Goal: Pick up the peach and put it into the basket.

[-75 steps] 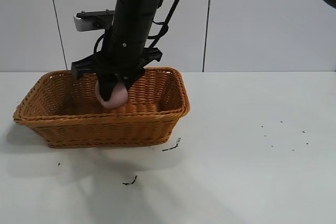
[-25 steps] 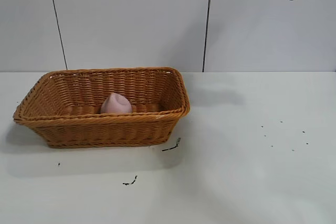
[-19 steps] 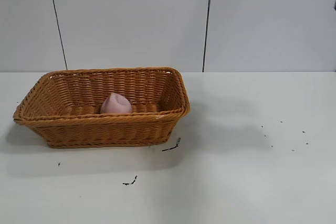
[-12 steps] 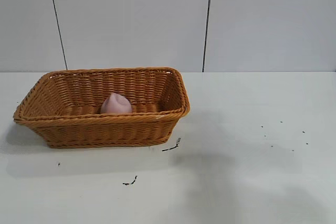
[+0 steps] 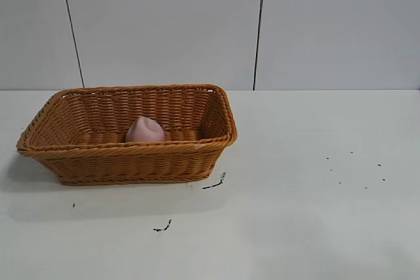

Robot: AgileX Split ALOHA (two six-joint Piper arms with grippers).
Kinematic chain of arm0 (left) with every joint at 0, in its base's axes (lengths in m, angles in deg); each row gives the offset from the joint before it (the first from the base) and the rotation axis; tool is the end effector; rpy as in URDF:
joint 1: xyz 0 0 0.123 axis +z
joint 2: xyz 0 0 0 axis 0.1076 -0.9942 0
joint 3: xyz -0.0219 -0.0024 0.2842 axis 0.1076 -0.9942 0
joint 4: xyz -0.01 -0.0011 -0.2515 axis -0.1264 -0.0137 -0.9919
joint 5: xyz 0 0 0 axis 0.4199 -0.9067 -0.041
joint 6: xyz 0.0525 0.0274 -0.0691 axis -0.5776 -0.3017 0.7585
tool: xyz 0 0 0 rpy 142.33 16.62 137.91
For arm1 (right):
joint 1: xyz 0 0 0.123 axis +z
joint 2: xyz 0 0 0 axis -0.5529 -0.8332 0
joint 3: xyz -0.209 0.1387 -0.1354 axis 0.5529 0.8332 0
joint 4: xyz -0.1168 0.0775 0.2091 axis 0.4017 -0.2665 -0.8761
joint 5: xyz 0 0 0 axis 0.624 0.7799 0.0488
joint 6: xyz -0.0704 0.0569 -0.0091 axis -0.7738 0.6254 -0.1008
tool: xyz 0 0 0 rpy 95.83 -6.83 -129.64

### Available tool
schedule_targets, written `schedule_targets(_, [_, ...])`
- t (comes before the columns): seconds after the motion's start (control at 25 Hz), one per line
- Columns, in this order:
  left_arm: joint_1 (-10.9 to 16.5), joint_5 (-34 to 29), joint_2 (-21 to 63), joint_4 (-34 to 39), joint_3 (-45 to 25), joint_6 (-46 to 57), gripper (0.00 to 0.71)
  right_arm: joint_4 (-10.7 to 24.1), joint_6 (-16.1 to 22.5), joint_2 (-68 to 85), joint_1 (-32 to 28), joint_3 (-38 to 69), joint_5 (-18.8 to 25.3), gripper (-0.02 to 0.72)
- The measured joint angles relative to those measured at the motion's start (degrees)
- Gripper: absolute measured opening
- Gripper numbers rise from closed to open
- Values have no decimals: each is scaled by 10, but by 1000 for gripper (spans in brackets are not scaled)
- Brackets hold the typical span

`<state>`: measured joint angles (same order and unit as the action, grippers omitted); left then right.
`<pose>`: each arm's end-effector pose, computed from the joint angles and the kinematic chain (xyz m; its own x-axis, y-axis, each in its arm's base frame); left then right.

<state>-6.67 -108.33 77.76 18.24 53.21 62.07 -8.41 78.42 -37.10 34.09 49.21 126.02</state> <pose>-0.0050 -0.0008 0.2774 -0.4563 -0.0307 -0.8893 0.0006 0.9994 -0.0348 -0.0007 0.0035 0.2792 -0.4440 -0.0139 -0.8959 -0.0482 0.9988 0.0084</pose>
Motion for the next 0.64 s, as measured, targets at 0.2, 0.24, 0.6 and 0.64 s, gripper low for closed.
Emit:
schedule_targets(0.2, [0, 0, 0, 0, 0, 0, 693, 0, 1, 12, 0, 0, 0, 696])
schedule_targets(0.24, [0, 0, 0, 0, 0, 0, 693, 0, 1, 12, 0, 0, 0, 696])
schedule_targets(0.6, [0, 0, 0, 0, 0, 0, 693, 0, 1, 12, 0, 0, 0, 696])
schedule_targets(0.64, [0, 0, 0, 0, 0, 0, 693, 0, 1, 12, 0, 0, 0, 696])
